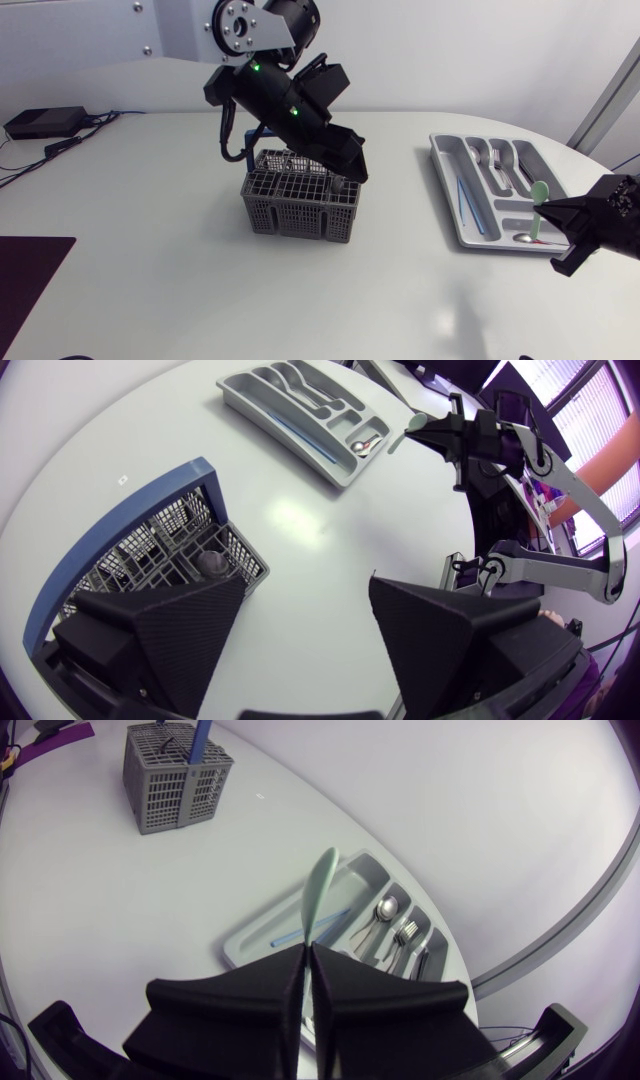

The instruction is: Unload the cutlery basket into the drawer organizer.

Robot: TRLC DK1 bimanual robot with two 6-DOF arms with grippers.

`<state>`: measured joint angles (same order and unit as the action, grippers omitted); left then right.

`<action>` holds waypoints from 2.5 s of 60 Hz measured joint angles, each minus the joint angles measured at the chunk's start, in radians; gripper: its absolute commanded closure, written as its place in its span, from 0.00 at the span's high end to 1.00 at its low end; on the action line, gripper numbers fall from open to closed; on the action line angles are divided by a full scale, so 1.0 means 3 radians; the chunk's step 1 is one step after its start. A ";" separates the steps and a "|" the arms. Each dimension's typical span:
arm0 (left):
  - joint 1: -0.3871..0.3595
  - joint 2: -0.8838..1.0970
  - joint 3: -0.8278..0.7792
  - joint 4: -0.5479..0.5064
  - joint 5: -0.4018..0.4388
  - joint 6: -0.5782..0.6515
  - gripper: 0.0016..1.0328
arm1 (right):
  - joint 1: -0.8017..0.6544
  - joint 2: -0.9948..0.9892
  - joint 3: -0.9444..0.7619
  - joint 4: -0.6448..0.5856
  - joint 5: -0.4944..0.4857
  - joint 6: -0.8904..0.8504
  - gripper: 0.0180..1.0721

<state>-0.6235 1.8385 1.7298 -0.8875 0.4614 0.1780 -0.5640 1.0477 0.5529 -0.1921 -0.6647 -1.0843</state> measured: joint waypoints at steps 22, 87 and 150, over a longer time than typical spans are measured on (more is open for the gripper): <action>0.0003 0.0006 0.0000 0.0004 -0.0209 -0.0050 0.89 | -0.0318 0.1188 0.0001 0.1464 0.0415 -0.0243 0.05; 0.0069 -0.0093 -0.0286 0.0112 -0.0802 -0.0057 0.90 | 0.0568 0.0364 -0.0116 0.0763 0.1464 0.0043 0.90; 0.0300 -0.0566 -0.1227 0.0518 -0.0871 0.0211 0.90 | 0.3183 0.1506 0.1843 -0.0928 0.1147 0.3309 0.73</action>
<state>-0.5335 1.6688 1.3617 -0.7322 0.2001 0.2413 0.3908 1.4994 1.1057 -0.4706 -0.3206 -0.0917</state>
